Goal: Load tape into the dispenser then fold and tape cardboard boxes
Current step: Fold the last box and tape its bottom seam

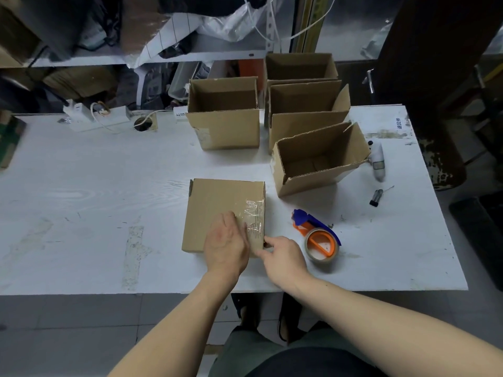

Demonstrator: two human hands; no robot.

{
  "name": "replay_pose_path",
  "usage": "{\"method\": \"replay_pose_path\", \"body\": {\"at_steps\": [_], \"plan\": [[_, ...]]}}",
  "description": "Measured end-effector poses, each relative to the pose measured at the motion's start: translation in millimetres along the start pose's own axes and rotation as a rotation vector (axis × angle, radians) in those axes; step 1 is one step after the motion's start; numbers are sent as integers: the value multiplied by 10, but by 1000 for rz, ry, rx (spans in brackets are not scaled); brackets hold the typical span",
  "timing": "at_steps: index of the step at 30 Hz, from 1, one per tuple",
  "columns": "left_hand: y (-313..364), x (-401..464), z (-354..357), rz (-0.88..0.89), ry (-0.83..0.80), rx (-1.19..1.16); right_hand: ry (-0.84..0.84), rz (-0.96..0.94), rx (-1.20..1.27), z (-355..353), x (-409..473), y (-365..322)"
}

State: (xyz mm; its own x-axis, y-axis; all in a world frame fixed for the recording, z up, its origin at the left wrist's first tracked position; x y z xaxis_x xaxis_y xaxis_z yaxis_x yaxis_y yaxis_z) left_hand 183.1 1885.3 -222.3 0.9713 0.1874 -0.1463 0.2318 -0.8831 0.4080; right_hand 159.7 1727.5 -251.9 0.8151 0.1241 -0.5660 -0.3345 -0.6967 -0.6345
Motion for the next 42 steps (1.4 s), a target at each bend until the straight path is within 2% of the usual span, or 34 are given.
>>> {"method": "replay_pose_path", "body": {"at_steps": [3,6,11,15,18,24,26,29,32,35,39,42], "plan": [[8,24,48,-64,-64,55,-59,38,23,8,71,-28],[14,50,57,-59,-100,62,-132,11,-123,47,64,-83],[-45,66,-8,-65,-73,-81,-71,32,-287,-81,-42,-149],[-18,22,18,-32,-85,-4,-15,53,-115,-147,-1,-159],[-12,50,19,-38,-108,3,-54,30,-134,-174,20,-213],[-142,55,-104,-68,-89,-213,-133,48,-57,-235,59,-195],[-267,-11,-300,-85,-15,-274,-136,59,47,-255,28,-219],[-623,-101,-598,-222,116,-173,-115,68,150,-294,34,-220],[-935,-148,-563,-434,-68,-149,-146,94,154,-260,92,-221],[-893,-192,-476,-421,-218,-305,-159,100,150,-205,158,-268],[-682,-211,-742,-316,-59,-434,-88,93,153,-341,211,-285],[-620,-215,-1003,-308,68,-660,-125,138,546,-413,274,-233]]}}
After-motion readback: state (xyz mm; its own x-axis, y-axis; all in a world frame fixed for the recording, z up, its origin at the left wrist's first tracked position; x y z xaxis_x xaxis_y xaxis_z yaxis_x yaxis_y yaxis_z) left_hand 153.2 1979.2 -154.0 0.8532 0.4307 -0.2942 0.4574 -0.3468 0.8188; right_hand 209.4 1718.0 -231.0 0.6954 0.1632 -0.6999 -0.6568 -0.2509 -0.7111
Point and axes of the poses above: each hand's wrist, its own x-axis towards the middle knuckle, its own z-axis out of the palm, y = z × x, the point moved 8 cm from there along x, towards the middle knuckle, and after that the axes turned 6 degrees about -y, right-handed, at the moved point
